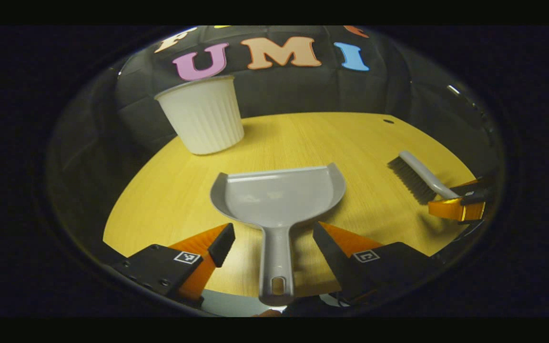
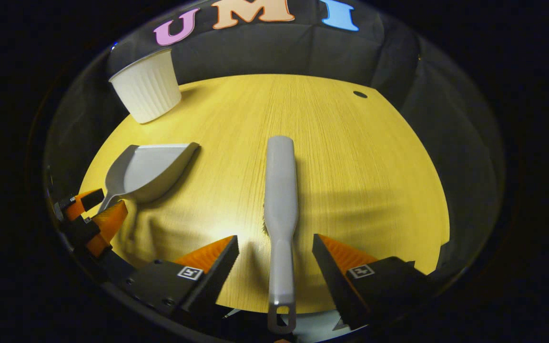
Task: Pick up the small broom and dustpan from the desktop, sweep the trash into the dustpan with the broom, and then empty the trash into the garbage bin.
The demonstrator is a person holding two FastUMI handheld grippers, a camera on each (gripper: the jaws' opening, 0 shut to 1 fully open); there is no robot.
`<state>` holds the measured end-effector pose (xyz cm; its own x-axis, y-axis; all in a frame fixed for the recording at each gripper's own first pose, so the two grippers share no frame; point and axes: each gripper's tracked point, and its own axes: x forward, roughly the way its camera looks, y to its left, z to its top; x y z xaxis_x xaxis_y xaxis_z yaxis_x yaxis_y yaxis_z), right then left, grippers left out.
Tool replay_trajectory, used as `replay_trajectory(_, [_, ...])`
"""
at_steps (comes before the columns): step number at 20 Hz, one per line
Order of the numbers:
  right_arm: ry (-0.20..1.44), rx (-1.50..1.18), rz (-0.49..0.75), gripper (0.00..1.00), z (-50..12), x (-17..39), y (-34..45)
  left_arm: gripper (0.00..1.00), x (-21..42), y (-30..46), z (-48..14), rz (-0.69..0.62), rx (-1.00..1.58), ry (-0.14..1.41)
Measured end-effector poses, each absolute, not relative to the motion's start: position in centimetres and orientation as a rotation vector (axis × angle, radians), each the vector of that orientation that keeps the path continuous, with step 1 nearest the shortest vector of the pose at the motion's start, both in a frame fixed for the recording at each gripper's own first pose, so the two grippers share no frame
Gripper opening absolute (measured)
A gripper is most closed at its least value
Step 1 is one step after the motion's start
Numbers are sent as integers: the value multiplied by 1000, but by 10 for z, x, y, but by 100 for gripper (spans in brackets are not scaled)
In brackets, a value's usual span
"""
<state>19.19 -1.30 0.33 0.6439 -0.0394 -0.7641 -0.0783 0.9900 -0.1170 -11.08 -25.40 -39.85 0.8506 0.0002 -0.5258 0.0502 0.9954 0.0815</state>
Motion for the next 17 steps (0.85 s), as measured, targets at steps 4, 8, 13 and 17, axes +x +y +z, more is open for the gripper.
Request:
replay_trajectory(4, [535,-110,97,94,115,206,17,95,-94,-242,-282,36,112,223])
replay_trajectory(8, [129,-60,118,93,259,225,37,93,-84,-251,-164,26,95,-50])
replay_trajectory(13, [-80,18,78,93,355,221,31,93,-99,-263,-93,15,74,-201])
replay_trajectory(17, [-185,2,37,93,386,205,22,93,-107,-269,-80,5,93,-243])
